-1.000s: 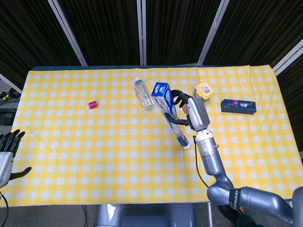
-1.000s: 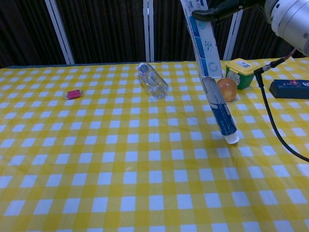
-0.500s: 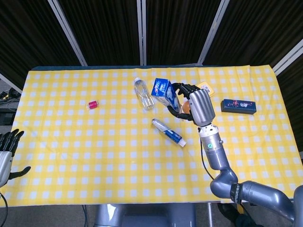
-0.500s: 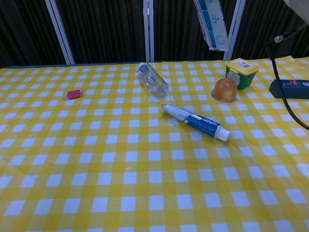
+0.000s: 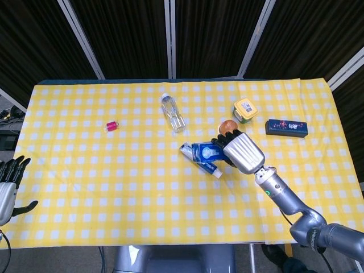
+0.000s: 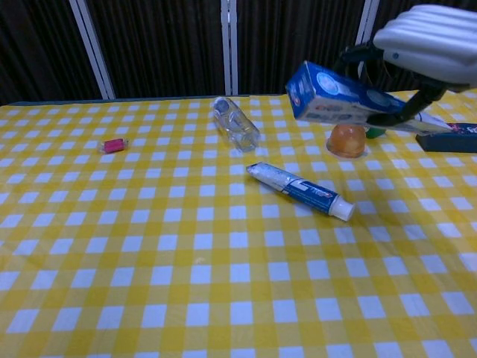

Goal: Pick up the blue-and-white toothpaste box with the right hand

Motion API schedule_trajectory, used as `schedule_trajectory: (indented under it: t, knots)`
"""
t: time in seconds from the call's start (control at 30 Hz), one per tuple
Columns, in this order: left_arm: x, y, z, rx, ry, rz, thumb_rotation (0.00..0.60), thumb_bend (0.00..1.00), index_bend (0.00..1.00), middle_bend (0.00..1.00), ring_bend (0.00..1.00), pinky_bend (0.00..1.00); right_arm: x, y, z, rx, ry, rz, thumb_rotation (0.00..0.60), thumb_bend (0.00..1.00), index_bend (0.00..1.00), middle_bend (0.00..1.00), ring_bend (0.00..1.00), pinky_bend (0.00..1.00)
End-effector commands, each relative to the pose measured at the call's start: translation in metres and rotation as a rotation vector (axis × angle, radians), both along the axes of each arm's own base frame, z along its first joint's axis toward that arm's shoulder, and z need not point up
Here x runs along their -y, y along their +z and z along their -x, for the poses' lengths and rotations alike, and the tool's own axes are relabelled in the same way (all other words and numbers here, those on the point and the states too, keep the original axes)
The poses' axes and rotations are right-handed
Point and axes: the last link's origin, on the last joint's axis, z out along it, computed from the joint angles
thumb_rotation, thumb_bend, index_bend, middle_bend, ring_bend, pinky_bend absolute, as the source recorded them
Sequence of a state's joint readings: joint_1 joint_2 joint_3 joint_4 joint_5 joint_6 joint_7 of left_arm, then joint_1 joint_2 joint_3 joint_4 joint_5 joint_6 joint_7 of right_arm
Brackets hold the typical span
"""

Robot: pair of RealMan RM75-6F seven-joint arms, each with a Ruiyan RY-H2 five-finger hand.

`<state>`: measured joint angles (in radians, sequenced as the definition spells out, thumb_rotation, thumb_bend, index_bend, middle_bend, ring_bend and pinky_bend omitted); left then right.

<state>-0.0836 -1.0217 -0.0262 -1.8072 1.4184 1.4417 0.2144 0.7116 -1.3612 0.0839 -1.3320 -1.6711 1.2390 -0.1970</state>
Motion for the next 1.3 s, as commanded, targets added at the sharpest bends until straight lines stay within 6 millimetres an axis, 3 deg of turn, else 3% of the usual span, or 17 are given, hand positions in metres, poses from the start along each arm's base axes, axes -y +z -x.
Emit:
schedule_trajectory:
  t: [0.03, 0.13, 0.2, 0.27, 0.37, 0.5, 0.67, 0.9, 1.0, 1.13, 1.3]
  knots:
    - [0.000, -0.001, 0.000, -0.002, 0.001, 0.002, 0.600, 0.00, 0.00, 0.00, 0.00, 0.00, -0.002, -0.011, 0.021, -0.084, -0.037, -0.003, 0.600, 0.27, 0.45, 0.53, 0.50, 0.54]
    - [0.000, -0.002, 0.000, -0.004, 0.003, 0.002, 0.600, 0.00, 0.00, 0.00, 0.00, 0.00, 0.003, -0.022, 0.031, -0.115, -0.080, 0.014, 0.600, 0.25, 0.36, 0.49, 0.48, 0.52]
    - [0.000, -0.002, 0.001, -0.004, 0.005, 0.003, 0.600, 0.00, 0.00, 0.00, 0.00, 0.00, 0.004, -0.029, 0.037, -0.124, -0.120, 0.013, 0.600, 0.15, 0.13, 0.34, 0.36, 0.39]
    - [-0.001, -0.002, 0.001, -0.005, 0.008, 0.003, 0.600, 0.00, 0.00, 0.00, 0.00, 0.00, 0.004, -0.035, 0.040, -0.117, -0.184, -0.012, 0.600, 0.04, 0.01, 0.19, 0.21, 0.25]
    - [-0.002, -0.002, 0.003, -0.005, 0.012, 0.004, 0.600, 0.00, 0.00, 0.00, 0.00, 0.00, 0.003, -0.035, 0.037, -0.075, -0.255, -0.021, 0.600, 0.00, 0.00, 0.06, 0.08, 0.14]
    - [-0.002, -0.001, 0.003, -0.002, 0.015, 0.002, 0.600, 0.00, 0.00, 0.00, 0.00, 0.00, -0.004, -0.023, 0.028, -0.007, -0.287, -0.017, 0.600, 0.00, 0.00, 0.04, 0.06, 0.10]
    - [-0.001, 0.004, 0.002, 0.007, 0.008, -0.016, 0.600, 0.00, 0.00, 0.00, 0.00, 0.00, -0.028, 0.015, 0.032, 0.128, -0.331, 0.003, 0.600, 0.00, 0.00, 0.03, 0.02, 0.03]
    - [0.005, 0.008, -0.003, 0.013, -0.020, -0.033, 0.600, 0.00, 0.00, 0.00, 0.00, 0.00, -0.077, 0.070, 0.066, 0.211, -0.392, 0.075, 0.600, 0.00, 0.00, 0.02, 0.00, 0.00]
    - [0.007, 0.009, -0.005, 0.017, -0.032, -0.041, 0.600, 0.00, 0.00, 0.00, 0.00, 0.00, -0.102, 0.085, 0.081, 0.243, -0.425, 0.099, 0.600, 0.00, 0.00, 0.02, 0.00, 0.00]
    - [0.011, 0.011, -0.007, 0.021, -0.048, -0.045, 0.600, 0.00, 0.00, 0.00, 0.00, 0.00, -0.128, 0.098, 0.101, 0.225, -0.448, 0.147, 0.600, 0.00, 0.00, 0.00, 0.00, 0.00]
    - [0.013, 0.013, -0.008, 0.028, -0.060, -0.052, 0.600, 0.00, 0.00, 0.00, 0.00, 0.00, -0.145, 0.104, 0.113, 0.211, -0.463, 0.178, 0.600, 0.00, 0.00, 0.00, 0.00, 0.00]
